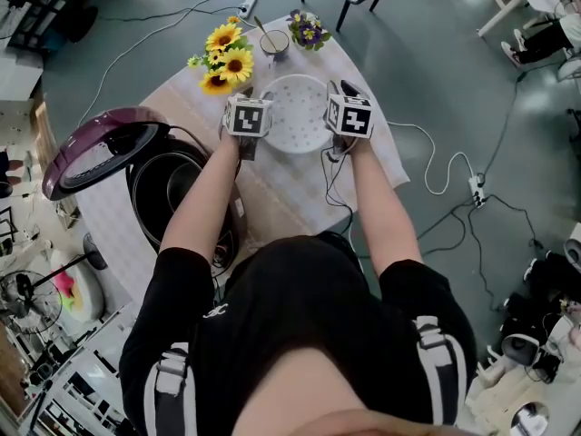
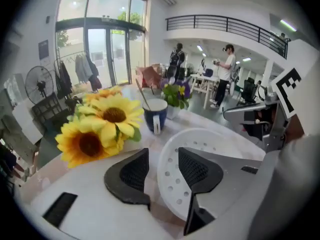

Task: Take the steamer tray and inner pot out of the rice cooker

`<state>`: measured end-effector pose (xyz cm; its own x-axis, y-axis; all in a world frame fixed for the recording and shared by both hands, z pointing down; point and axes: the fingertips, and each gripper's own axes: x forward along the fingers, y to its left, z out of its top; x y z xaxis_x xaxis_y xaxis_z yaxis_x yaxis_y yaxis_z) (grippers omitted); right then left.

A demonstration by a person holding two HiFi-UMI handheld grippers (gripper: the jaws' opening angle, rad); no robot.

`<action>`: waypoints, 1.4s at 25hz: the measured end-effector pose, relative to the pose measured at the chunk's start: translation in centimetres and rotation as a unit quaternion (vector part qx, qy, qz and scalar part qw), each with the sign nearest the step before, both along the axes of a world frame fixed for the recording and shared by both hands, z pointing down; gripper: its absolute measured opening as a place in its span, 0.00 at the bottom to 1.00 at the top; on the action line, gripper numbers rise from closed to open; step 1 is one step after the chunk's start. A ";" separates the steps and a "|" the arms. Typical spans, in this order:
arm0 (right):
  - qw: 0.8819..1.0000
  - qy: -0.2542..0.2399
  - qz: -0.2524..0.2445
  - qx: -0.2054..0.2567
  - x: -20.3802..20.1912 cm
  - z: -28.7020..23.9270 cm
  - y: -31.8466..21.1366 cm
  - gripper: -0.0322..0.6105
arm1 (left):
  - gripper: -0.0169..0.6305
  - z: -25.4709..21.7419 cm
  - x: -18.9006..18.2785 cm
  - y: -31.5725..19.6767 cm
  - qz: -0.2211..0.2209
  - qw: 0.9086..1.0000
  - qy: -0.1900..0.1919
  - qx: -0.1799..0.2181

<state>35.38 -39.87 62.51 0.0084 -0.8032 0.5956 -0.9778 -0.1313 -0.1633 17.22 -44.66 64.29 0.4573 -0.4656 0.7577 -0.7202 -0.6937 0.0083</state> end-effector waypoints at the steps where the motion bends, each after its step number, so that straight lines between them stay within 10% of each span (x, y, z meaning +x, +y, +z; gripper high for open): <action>1: 1.000 0.002 0.001 0.017 0.0 -1.4 0.0 0.20 | 0.31 -1.5 0.0 -0.2 -0.010 1.000 0.015 0.011; 6: 0.995 0.027 0.010 0.099 -0.3 -8.5 1.2 0.20 | 0.26 -9.9 0.2 0.4 -0.048 0.989 0.132 0.052; 12: 0.982 0.048 0.019 0.180 -2.1 -16.3 5.6 0.20 | 0.05 -19.0 -2.3 4.1 -0.043 0.969 0.155 0.186; 18: 0.958 0.079 0.026 0.276 -4.0 -24.7 11.6 0.06 | 0.03 -27.4 -4.4 10.7 -0.017 0.931 0.203 0.302; 35: 0.936 0.077 -0.072 0.335 -13.3 -29.8 18.3 0.05 | 0.03 -32.9 -13.4 20.6 -0.082 0.912 0.225 0.334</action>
